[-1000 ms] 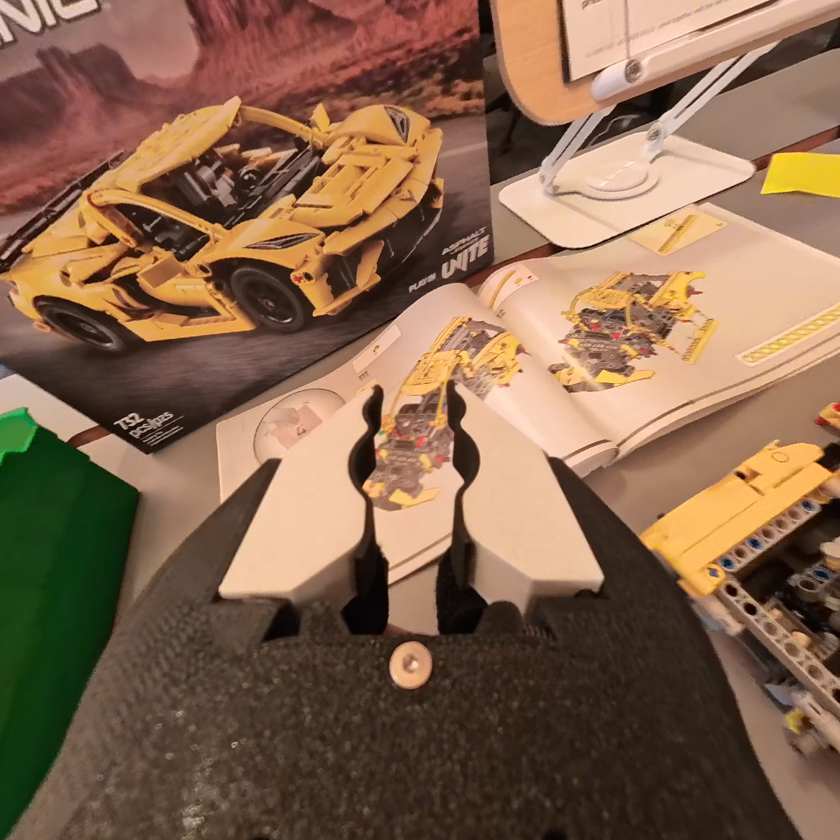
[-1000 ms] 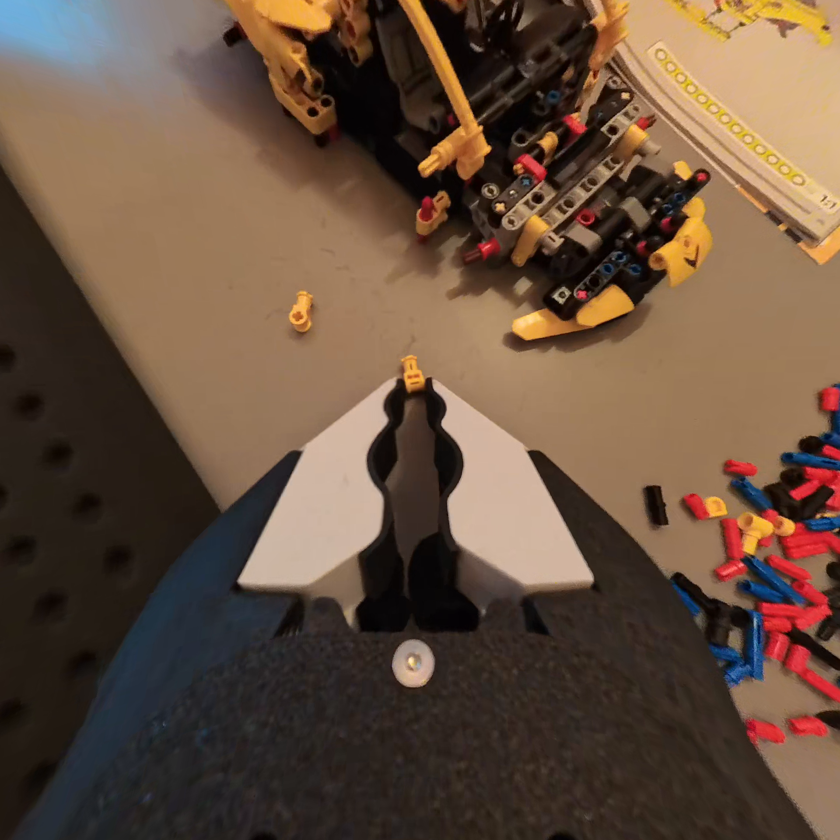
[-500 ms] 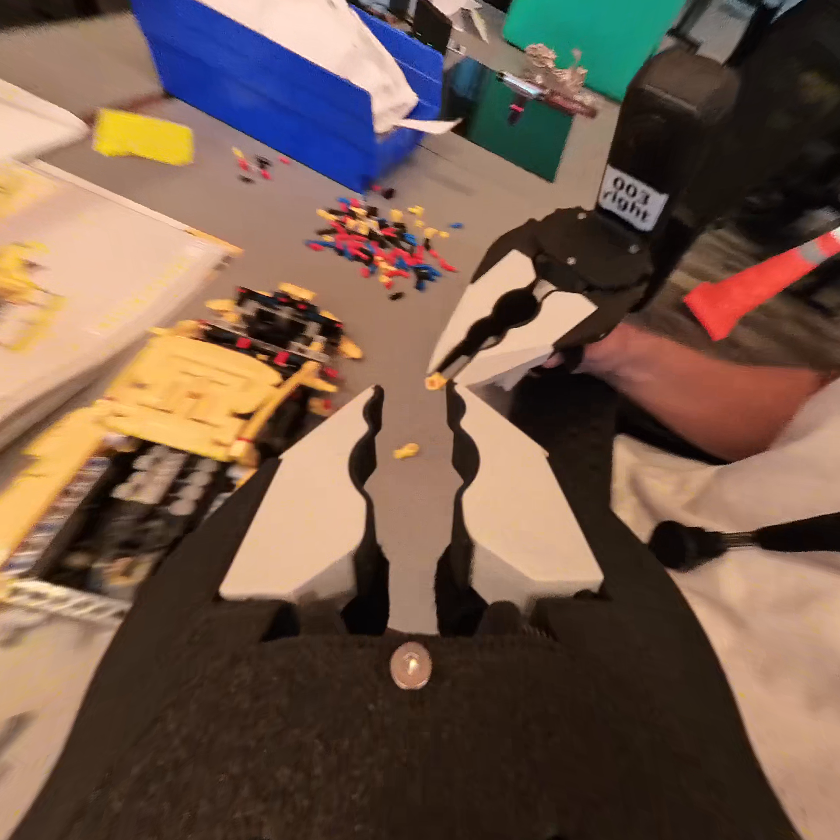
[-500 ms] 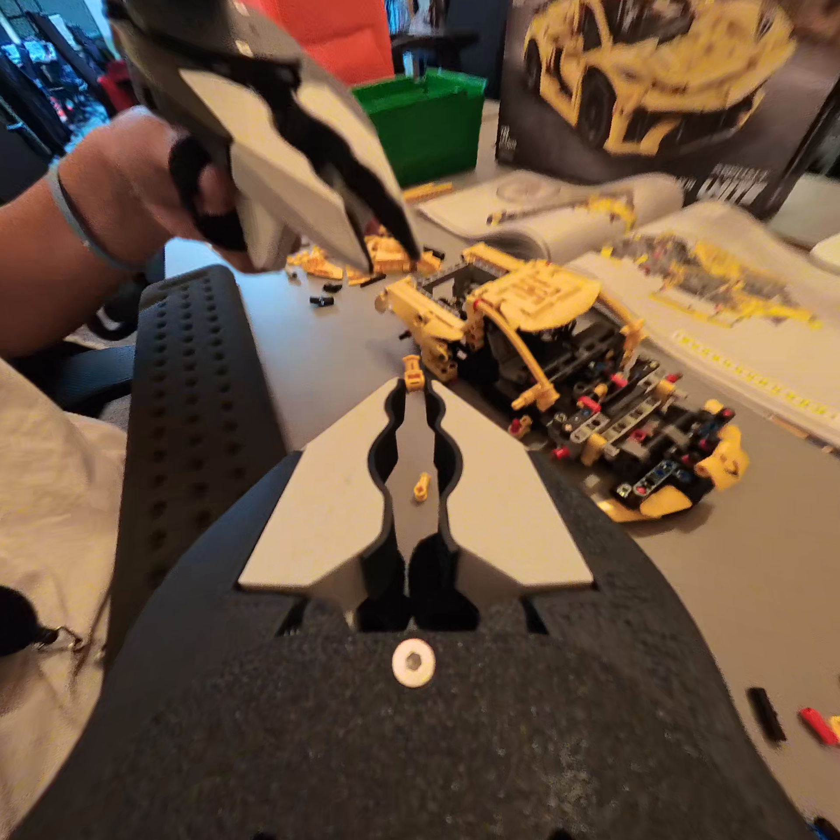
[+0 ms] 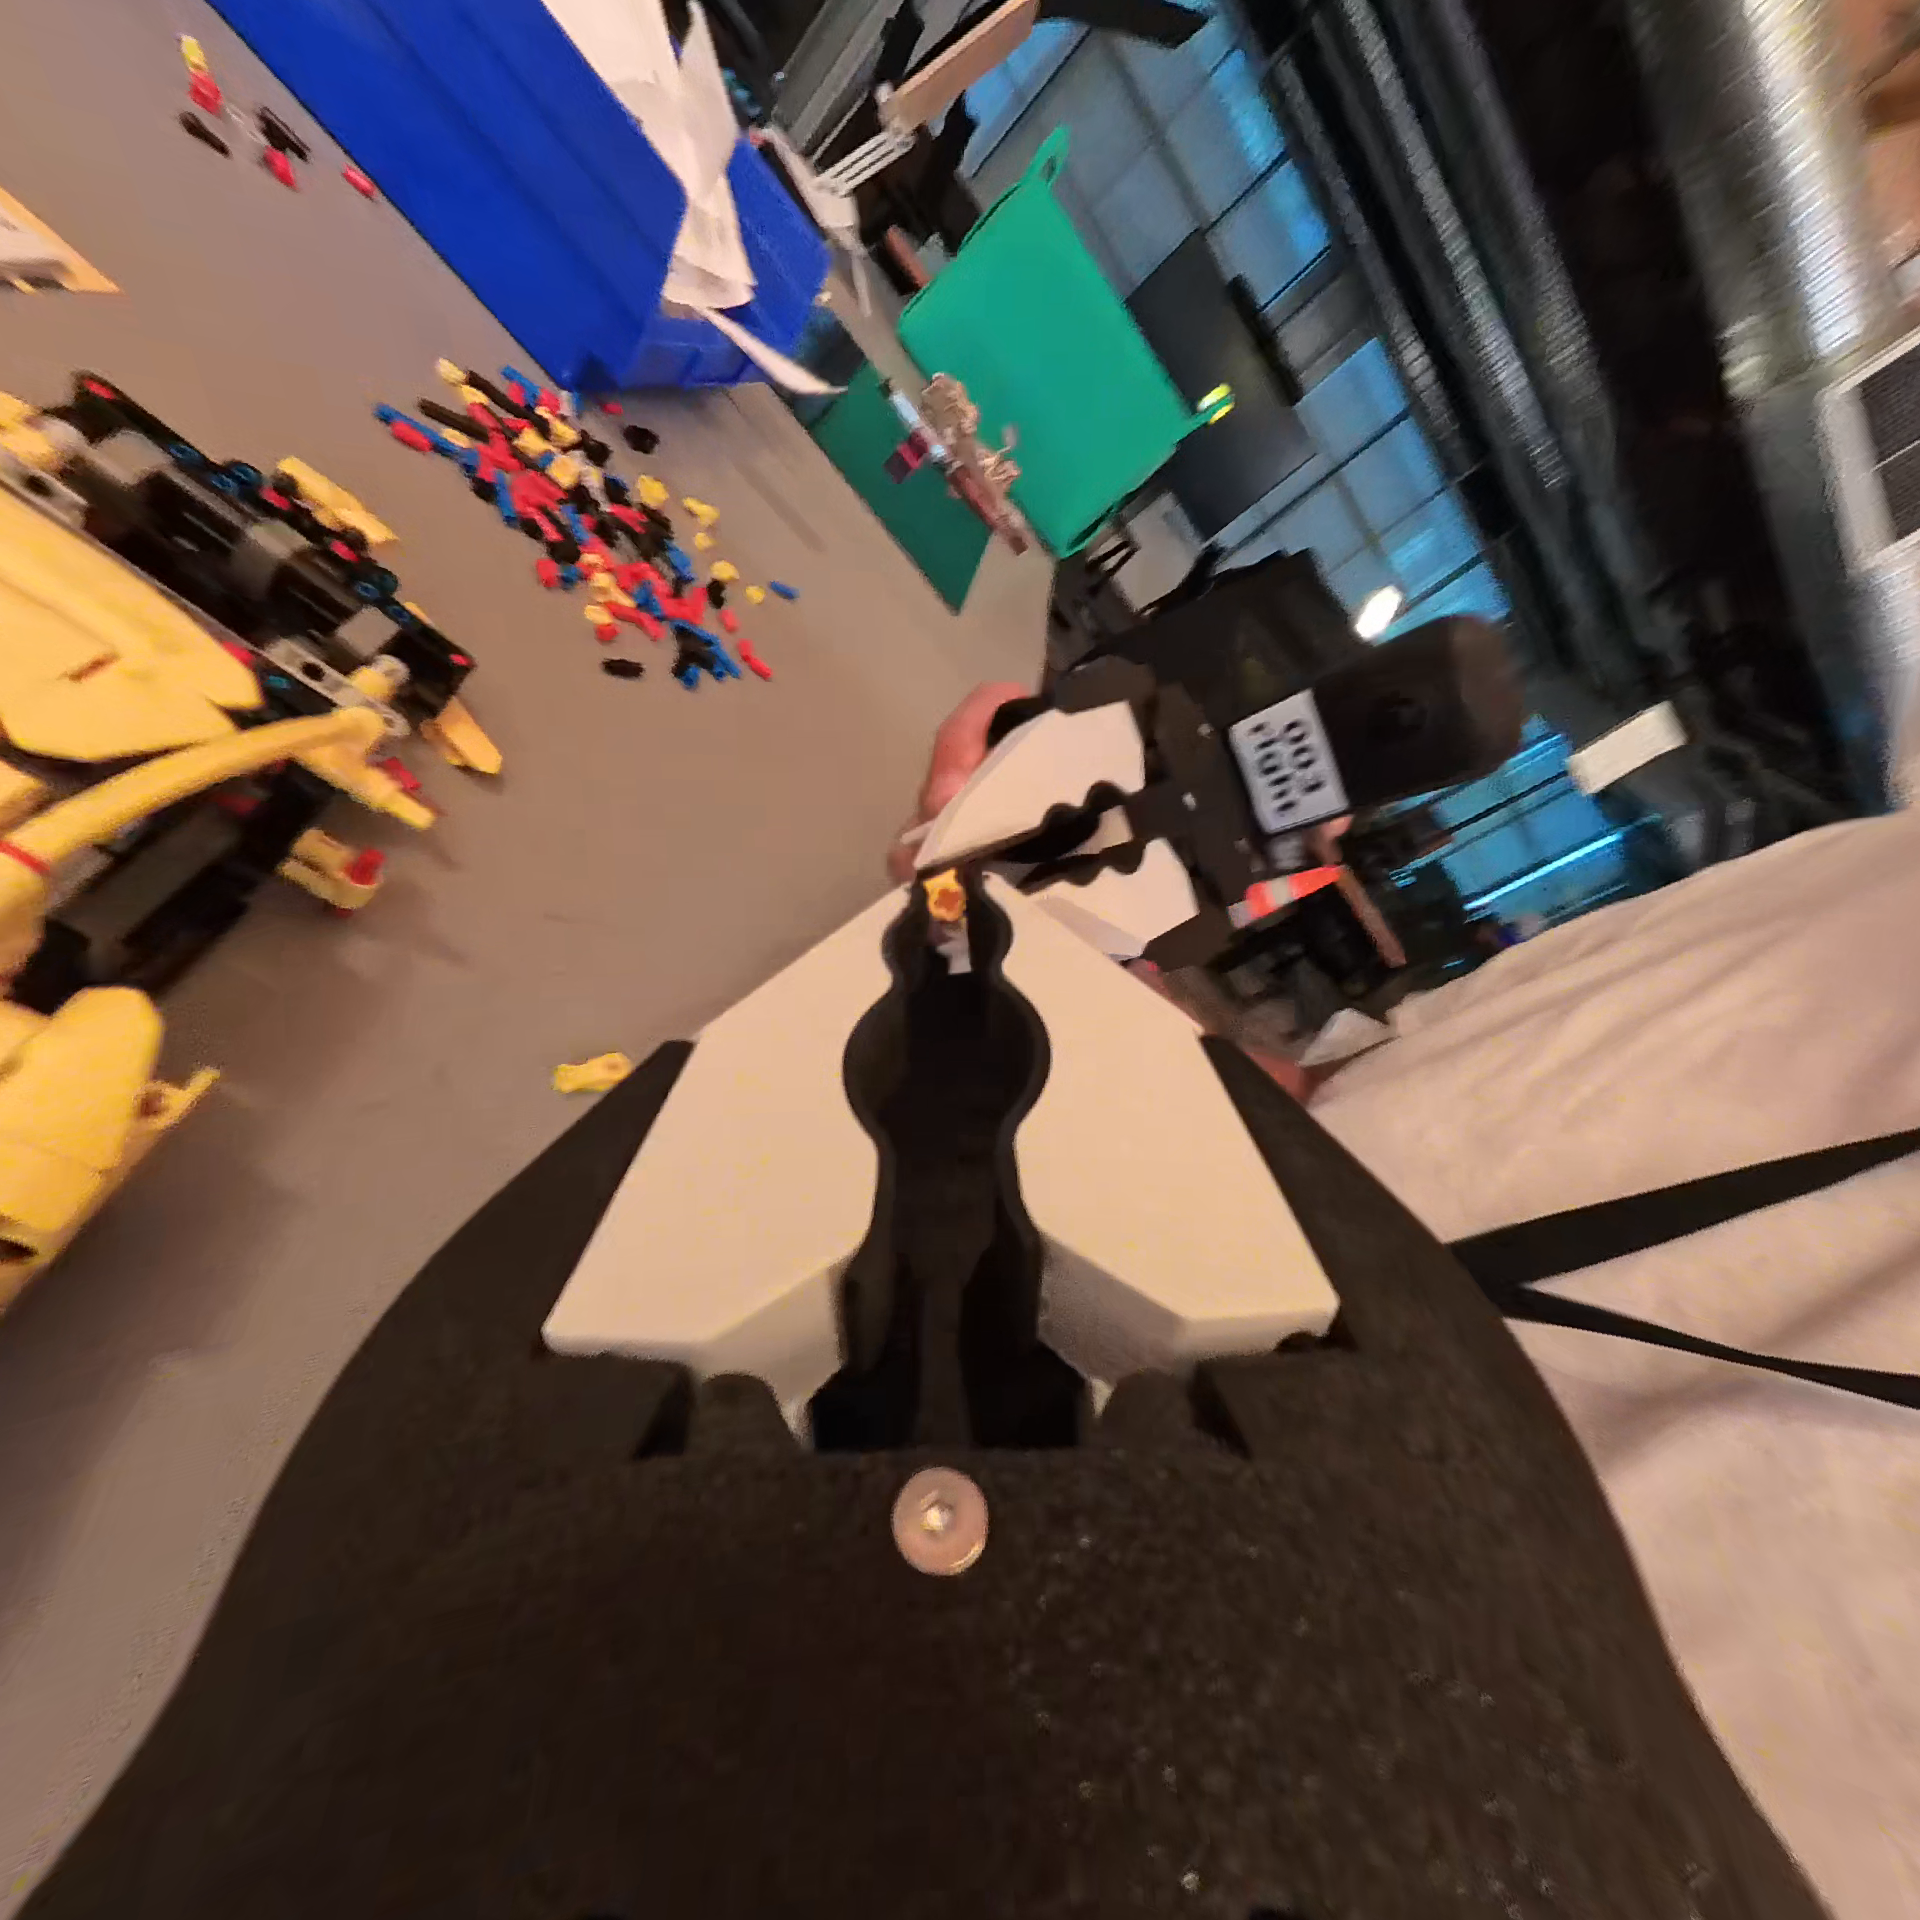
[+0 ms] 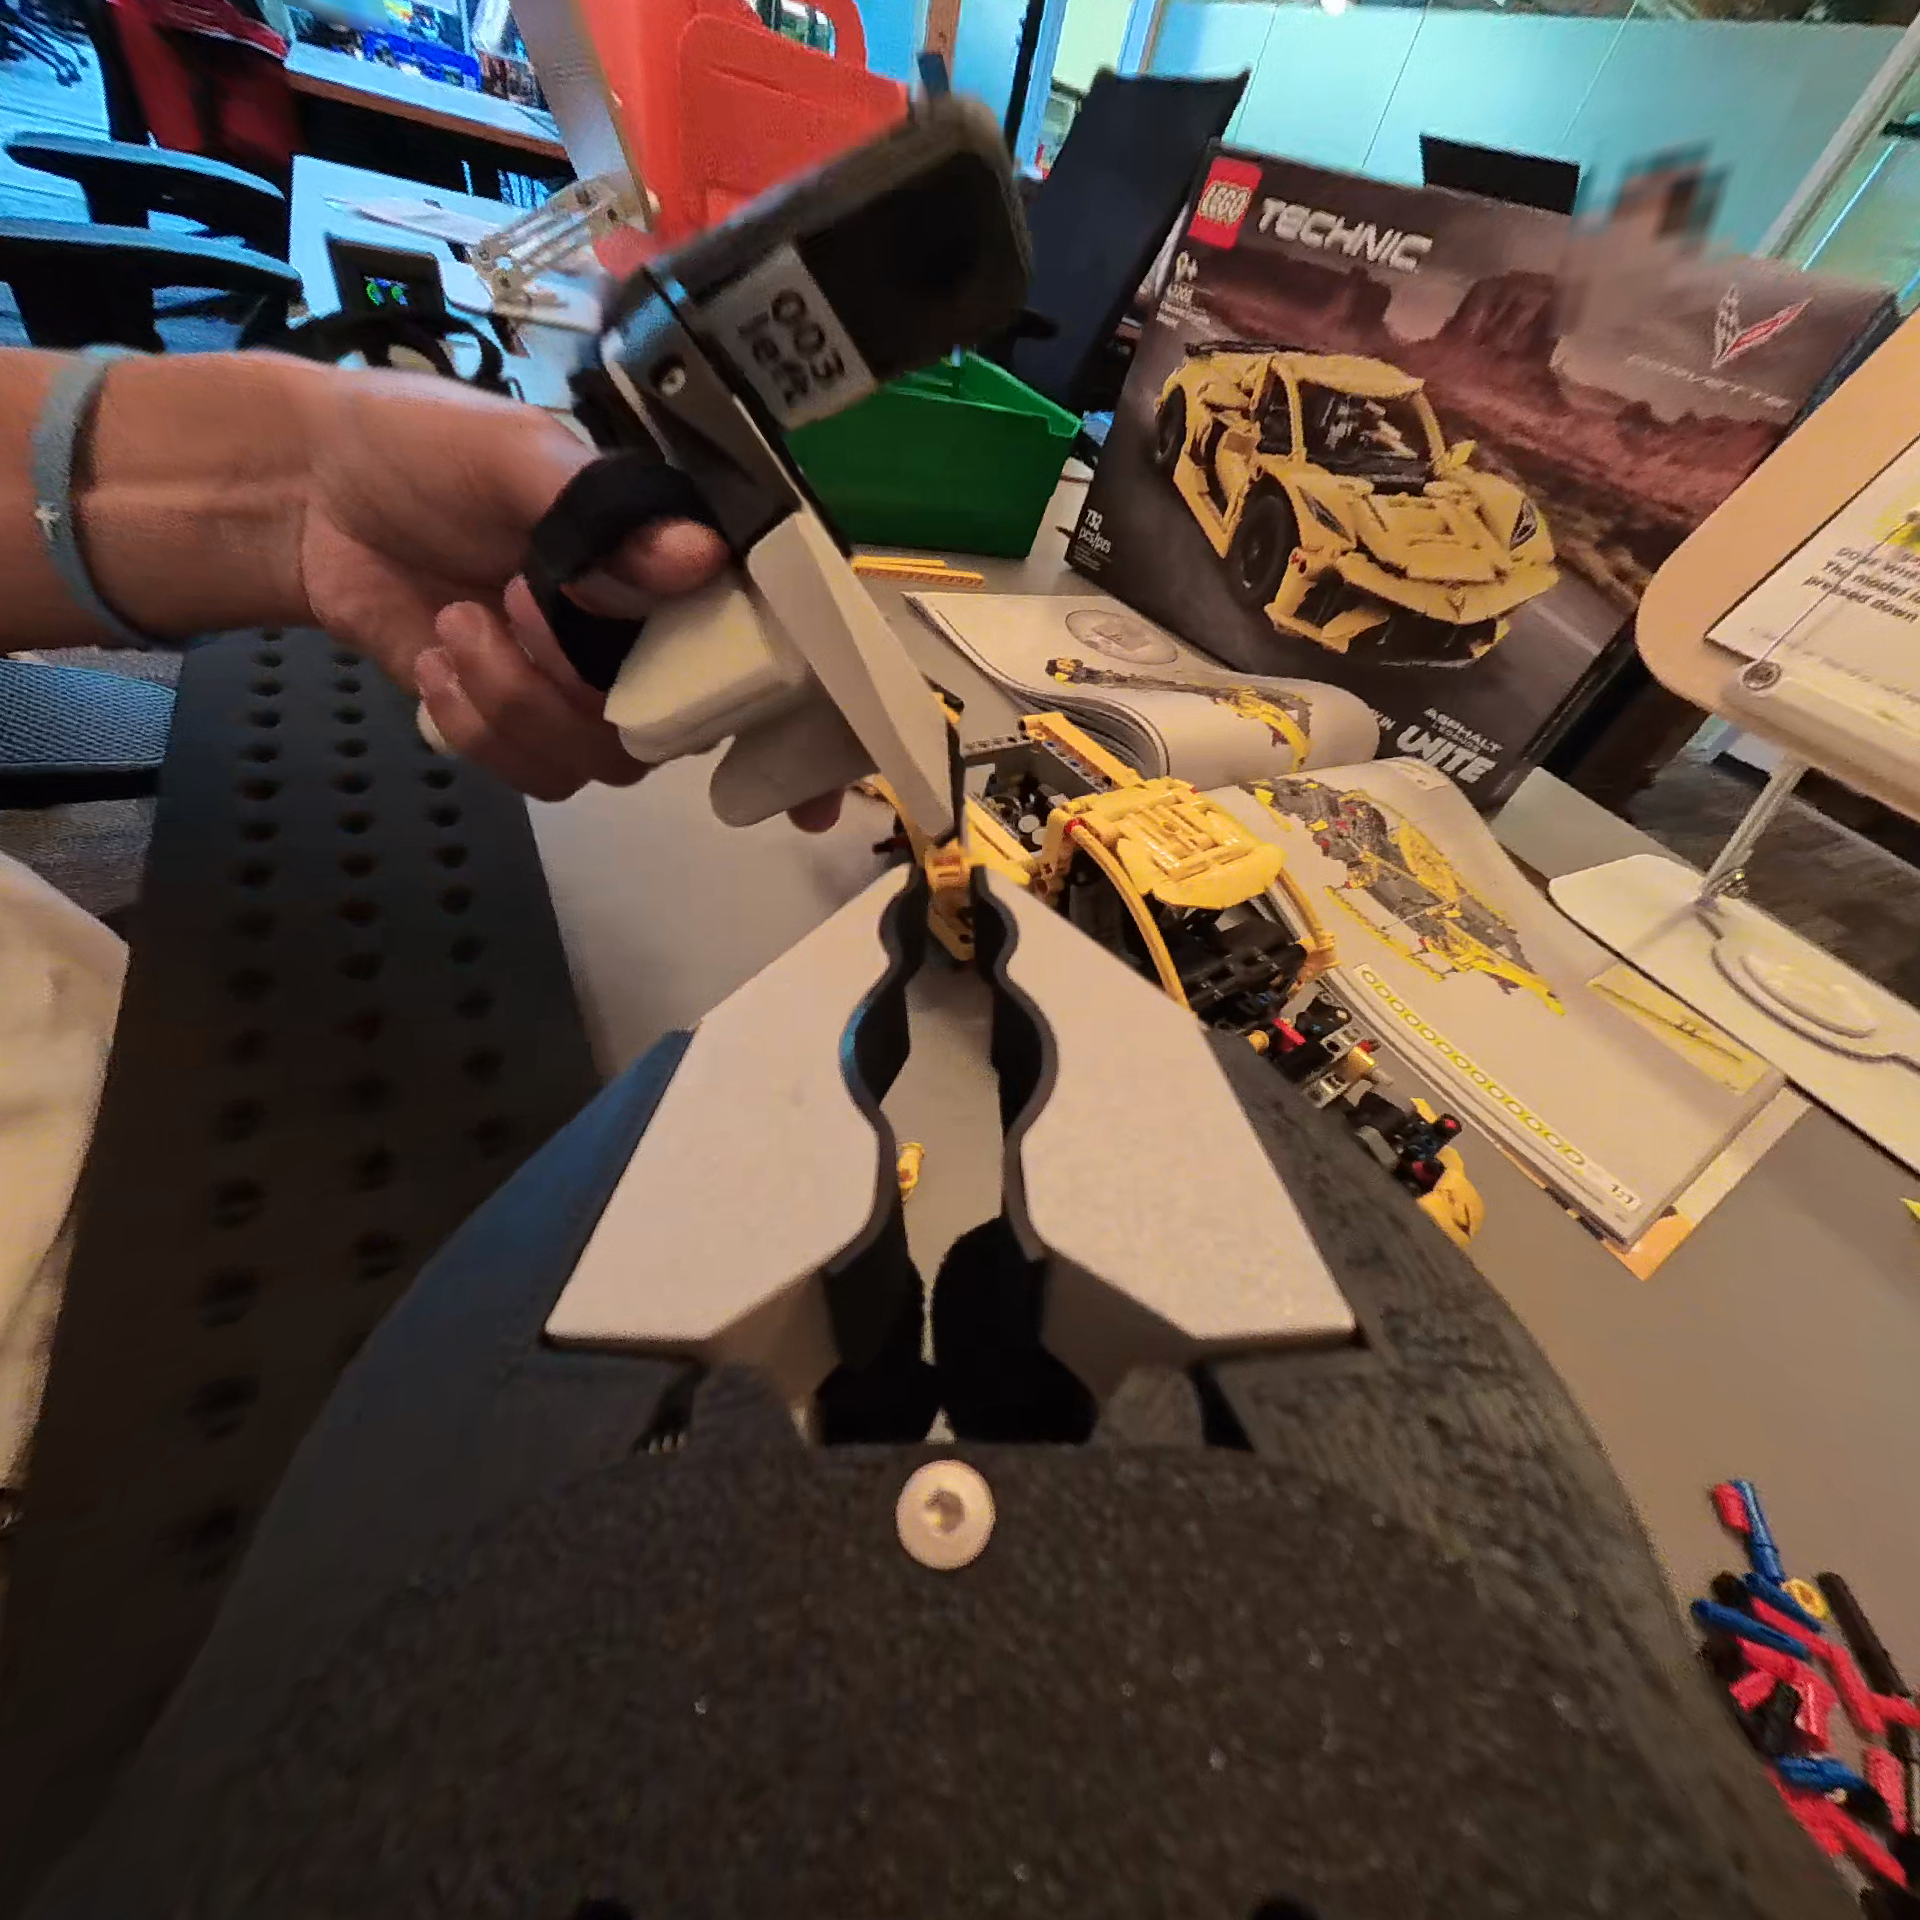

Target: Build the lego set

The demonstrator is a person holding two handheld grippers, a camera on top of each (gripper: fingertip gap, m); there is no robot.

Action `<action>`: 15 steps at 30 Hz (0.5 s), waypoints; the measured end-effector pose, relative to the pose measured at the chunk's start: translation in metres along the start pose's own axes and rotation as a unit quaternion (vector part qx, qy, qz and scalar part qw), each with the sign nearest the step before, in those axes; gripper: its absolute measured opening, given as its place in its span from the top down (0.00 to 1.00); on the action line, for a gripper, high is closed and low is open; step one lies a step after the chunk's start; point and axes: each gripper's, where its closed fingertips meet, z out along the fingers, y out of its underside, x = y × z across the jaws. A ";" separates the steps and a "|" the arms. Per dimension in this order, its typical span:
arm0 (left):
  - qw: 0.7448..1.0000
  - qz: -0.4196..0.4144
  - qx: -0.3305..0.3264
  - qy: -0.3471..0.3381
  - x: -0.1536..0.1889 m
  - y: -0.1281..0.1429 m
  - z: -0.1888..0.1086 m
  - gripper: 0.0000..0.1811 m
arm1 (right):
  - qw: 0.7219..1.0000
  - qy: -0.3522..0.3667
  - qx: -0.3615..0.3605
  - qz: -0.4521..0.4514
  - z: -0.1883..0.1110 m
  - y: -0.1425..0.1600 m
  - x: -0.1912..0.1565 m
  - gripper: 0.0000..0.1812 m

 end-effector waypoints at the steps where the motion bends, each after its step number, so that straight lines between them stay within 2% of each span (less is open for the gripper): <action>1: 0.999 -0.023 0.009 0.024 0.004 -0.001 -0.001 0.97 | 1.000 -0.004 0.014 0.001 -0.002 -0.004 -0.001 0.97; 4: 0.987 -0.100 0.040 0.117 0.020 -0.004 -0.004 0.97 | 0.996 -0.039 0.065 0.037 -0.009 -0.020 -0.007 0.96; 7: 0.971 -0.151 0.058 0.174 0.027 -0.001 -0.002 0.97 | 0.989 -0.084 0.089 0.086 -0.012 -0.026 -0.011 0.96; 11: 0.960 -0.177 0.073 0.203 0.031 0.000 0.002 0.97 | 0.986 -0.094 0.101 0.096 -0.013 -0.030 -0.012 0.96; 15: 0.969 -0.158 0.085 0.171 0.022 0.001 0.003 0.97 | 0.987 -0.098 0.075 0.107 -0.010 -0.022 -0.010 0.97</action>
